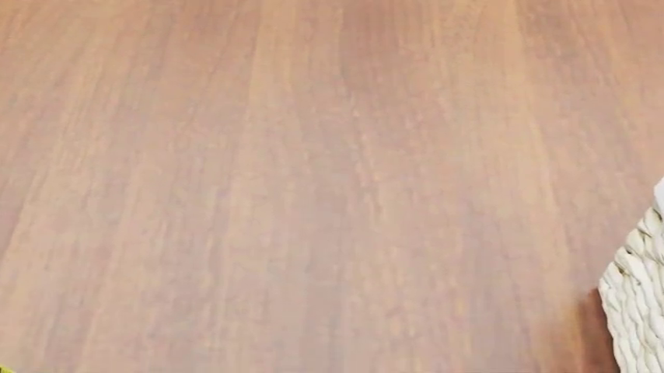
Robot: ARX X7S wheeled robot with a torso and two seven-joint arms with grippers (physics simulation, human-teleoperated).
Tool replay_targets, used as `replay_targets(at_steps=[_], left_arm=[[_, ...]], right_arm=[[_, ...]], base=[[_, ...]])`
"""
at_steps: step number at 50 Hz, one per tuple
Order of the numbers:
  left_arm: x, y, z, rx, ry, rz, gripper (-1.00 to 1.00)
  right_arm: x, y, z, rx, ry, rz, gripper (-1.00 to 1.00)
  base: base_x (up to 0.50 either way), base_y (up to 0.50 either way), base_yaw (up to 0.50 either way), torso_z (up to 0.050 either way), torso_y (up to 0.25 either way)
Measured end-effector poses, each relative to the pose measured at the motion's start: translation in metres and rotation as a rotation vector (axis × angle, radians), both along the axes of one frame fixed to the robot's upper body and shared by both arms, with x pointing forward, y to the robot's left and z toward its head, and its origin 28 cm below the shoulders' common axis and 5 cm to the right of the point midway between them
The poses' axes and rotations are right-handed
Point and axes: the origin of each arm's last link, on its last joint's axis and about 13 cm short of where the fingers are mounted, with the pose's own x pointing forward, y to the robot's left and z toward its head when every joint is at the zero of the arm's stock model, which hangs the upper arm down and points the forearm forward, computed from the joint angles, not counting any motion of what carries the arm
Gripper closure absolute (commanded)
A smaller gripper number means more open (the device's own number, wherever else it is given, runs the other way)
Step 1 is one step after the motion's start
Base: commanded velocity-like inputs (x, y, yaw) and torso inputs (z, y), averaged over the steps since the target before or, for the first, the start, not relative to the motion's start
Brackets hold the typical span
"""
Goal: Pick the milk and place it in the basket.
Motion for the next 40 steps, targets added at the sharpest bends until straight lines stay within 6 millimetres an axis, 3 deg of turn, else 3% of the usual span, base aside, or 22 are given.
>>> replay_targets(at_steps=[18,40], left_arm=[[0.001,0.0,0.0,0.0,-0.001,0.0,-1.0],[0.002,0.0,-0.001,-0.001,0.001,0.0,-1.0]], right_arm=[[0.021,-0.006,0.042,-0.043,-0.236,-0.022,-1.0],[0.036,0.007,0.069,-0.082,-0.465,-0.032,-1.0]], base=[[0.0,0.0,0.0,0.0,0.0],[0.0,0.0,0.0,0.0,0.0]])
